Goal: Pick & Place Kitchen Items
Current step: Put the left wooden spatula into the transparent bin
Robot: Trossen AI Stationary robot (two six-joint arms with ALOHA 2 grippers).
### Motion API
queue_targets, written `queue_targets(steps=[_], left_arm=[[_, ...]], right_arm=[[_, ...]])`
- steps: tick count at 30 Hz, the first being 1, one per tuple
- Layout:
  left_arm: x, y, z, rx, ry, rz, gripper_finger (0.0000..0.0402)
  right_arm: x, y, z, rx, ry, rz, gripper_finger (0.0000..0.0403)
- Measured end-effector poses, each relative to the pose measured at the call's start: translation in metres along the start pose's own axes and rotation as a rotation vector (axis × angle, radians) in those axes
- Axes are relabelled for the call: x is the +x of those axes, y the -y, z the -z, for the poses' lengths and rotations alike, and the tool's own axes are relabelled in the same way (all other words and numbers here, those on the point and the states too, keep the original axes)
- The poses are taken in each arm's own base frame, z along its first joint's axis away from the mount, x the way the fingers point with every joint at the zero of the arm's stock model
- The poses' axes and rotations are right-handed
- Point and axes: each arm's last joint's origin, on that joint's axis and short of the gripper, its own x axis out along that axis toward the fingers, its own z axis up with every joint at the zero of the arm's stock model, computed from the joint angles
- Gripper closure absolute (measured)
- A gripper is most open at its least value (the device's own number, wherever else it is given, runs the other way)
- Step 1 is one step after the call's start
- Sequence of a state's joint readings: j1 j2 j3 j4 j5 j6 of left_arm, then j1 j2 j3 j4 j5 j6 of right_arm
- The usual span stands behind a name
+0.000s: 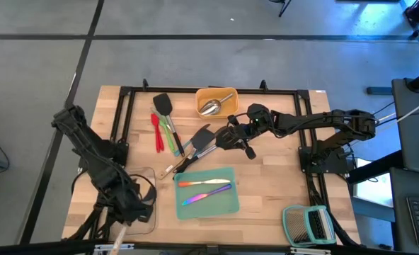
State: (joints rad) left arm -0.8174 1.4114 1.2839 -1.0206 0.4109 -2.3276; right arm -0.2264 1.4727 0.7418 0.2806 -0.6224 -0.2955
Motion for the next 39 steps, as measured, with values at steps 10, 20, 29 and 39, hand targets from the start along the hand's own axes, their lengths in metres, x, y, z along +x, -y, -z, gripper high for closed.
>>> queue_targets(steps=[10,20,29,39], left_arm=[[0.009,-0.012,-0.002,-0.014,0.093,-0.104,0.0324],[0.009,-0.014,-0.002,-0.012,0.072,-0.147,0.0324],[0.012,0.001,-0.008,0.001,0.051,-0.111,0.0324],[0.015,0.019,-0.026,0.007,-0.009,-0.186,0.0324]], right_arm=[[0.002,-0.003,-0.001,0.014,0.001,-0.012,0.0284],[0.006,-0.009,-0.004,-0.006,0.015,-0.031,0.0284],[0.006,-0.009,-0.004,-0.016,0.015,-0.031,0.0284],[0.006,-0.009,-0.004,-0.017,0.015,-0.031,0.0284]])
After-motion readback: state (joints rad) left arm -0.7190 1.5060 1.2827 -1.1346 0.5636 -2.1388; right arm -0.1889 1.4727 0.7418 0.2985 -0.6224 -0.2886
